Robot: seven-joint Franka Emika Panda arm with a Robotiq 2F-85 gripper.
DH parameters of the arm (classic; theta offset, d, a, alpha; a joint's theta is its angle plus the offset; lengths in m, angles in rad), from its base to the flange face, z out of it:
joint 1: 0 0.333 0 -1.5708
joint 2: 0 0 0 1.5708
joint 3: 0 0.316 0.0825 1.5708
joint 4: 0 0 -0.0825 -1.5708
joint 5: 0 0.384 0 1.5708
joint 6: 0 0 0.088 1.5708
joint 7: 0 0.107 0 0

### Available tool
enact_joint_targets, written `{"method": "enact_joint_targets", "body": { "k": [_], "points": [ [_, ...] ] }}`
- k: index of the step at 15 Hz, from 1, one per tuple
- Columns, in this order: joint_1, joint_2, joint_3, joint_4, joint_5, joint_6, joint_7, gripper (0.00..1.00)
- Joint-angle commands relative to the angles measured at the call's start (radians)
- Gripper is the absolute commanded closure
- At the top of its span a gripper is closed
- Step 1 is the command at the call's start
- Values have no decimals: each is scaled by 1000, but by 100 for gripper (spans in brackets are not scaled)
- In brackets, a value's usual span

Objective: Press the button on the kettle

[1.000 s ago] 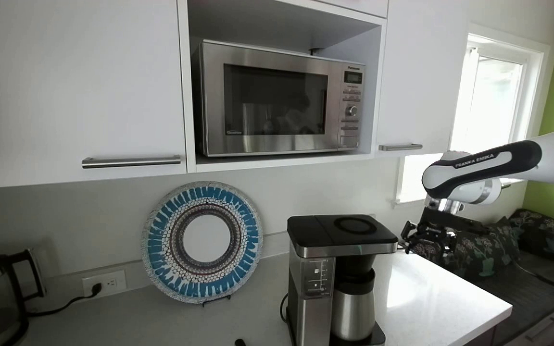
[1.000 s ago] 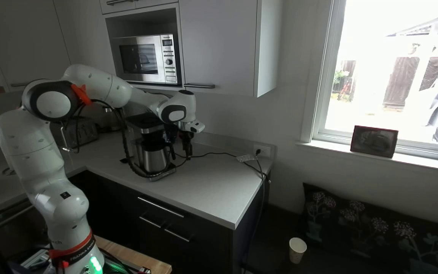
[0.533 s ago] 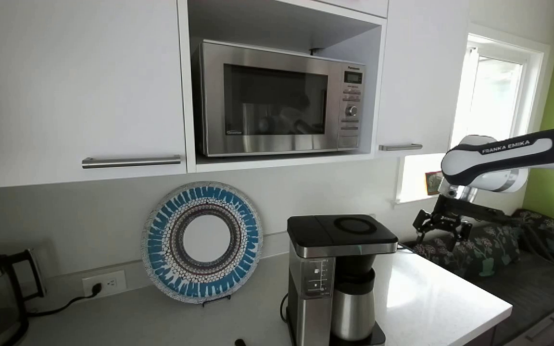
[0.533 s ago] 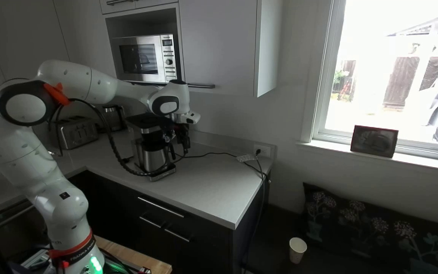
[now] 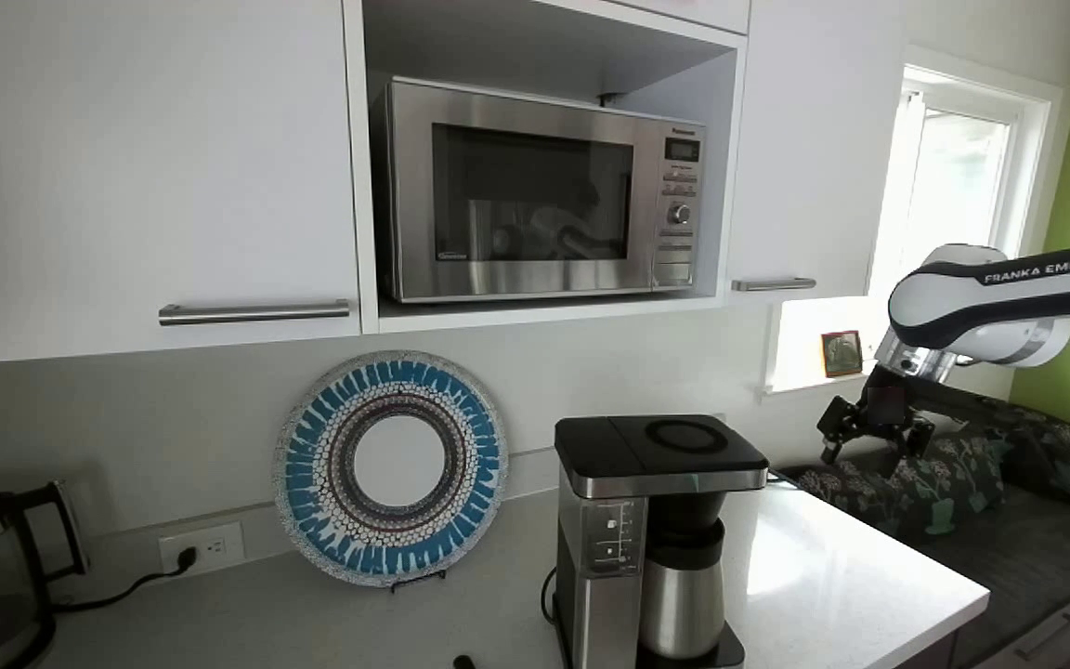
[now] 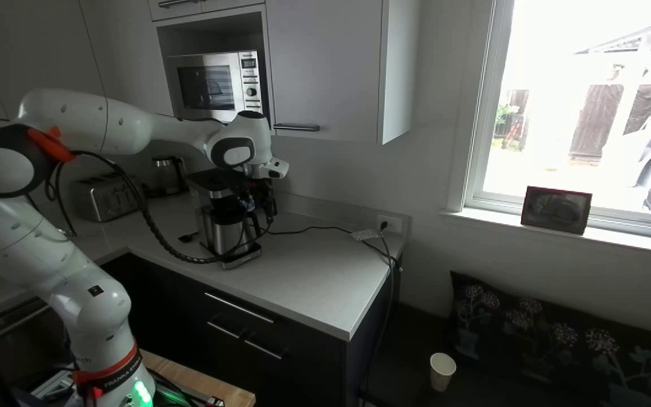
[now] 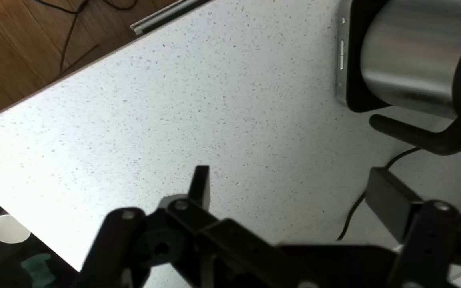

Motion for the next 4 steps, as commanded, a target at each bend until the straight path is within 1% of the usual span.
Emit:
{"method": "enact_joint_targets", "body": {
  "k": [1, 4],
  "points": [
    [0, -9, -1, -3, 0, -3, -1, 0],
    [0, -17, -1, -10, 0, -3, -1, 0]
  ]
}}
